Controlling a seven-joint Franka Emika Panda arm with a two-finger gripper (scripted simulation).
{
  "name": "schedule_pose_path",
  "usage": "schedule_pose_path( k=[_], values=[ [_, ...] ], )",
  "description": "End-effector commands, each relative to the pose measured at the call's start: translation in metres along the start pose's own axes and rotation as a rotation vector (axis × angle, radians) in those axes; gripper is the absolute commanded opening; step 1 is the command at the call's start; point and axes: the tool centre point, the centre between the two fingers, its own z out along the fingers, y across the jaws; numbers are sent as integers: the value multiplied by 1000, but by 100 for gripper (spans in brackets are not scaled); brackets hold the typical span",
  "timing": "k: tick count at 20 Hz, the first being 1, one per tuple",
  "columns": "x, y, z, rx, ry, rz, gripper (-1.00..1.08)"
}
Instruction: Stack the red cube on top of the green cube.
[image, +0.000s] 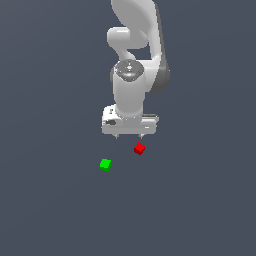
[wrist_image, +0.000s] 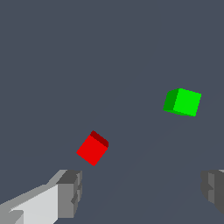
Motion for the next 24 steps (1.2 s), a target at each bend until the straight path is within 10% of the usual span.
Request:
schedule_pose_path(
  k=[1, 24],
  values=[
    [0, 0, 0, 0, 0, 0, 100],
    [-17, -25, 49, 2, 9, 322, 100]
  ],
)
